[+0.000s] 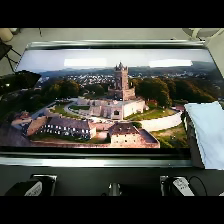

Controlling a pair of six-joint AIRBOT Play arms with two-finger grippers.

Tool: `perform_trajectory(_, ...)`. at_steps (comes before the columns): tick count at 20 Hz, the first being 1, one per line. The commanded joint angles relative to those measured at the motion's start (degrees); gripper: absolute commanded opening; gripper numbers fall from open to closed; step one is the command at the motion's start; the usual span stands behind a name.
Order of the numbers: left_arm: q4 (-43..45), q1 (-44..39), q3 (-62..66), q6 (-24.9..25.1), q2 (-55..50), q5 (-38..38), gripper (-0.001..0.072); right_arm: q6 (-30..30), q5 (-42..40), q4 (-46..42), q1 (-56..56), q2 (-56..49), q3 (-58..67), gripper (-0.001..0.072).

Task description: Fold the shirts.

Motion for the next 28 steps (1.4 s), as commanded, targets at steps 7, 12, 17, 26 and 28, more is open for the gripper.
perform_trajectory(7, 42.86, -15.76, 17.0, -22.18, -13.42, -10.93, 0.0028, -11.47, -33.33, 8.33, 33.09, -1.57, 18.84, 0.0665)
perform_trajectory(12, 41.68, -19.08, 15.17, -29.88, -21.92, -32.0, 0.067, 2.64, -11.32, 10.23, 53.9, -13.9, 18.84, 0.0651)
perform_trajectory(17, 40.81, -22.21, 4.04, -39.98, -14.4, -25.79, 0.0647, 3.69, -3.26, 8.83, 60.65, -17.33, 18.64, 0.0651)
perform_trajectory(26, 40.79, -22.16, 4.09, -40.76, -14.47, -30.03, 0.0648, 3.91, -3.5, 9.14, 60.92, -17.33, 18.67, 0.0649)
perform_trajectory(28, 40.79, -22.16, 4.09, -40.76, -14.47, -30.03, 0.0648, 3.91, -3.5, 9.14, 60.92, -17.33, 18.67, 0.0649)
